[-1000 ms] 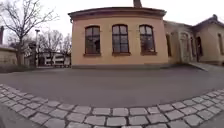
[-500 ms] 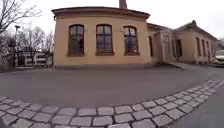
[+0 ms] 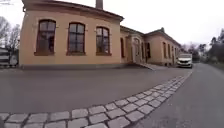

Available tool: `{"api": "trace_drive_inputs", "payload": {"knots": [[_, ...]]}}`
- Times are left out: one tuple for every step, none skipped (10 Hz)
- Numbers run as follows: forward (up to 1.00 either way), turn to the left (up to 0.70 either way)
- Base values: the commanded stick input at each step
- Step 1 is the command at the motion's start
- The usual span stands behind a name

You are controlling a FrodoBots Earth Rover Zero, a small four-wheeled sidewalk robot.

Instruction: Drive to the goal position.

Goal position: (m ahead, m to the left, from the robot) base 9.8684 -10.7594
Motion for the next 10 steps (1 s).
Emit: {"api": "trace_drive_inputs", "payload": {"knots": [[0.0, -1.0], [0.0, -1.0], [0.0, -1.0], [0.0, -1.0], [0.0, -1.0], [0.0, -1.0], [0.0, -1.0], [0.0, -1.0], [0.0, -0.38], [0.0, 0.0]]}}
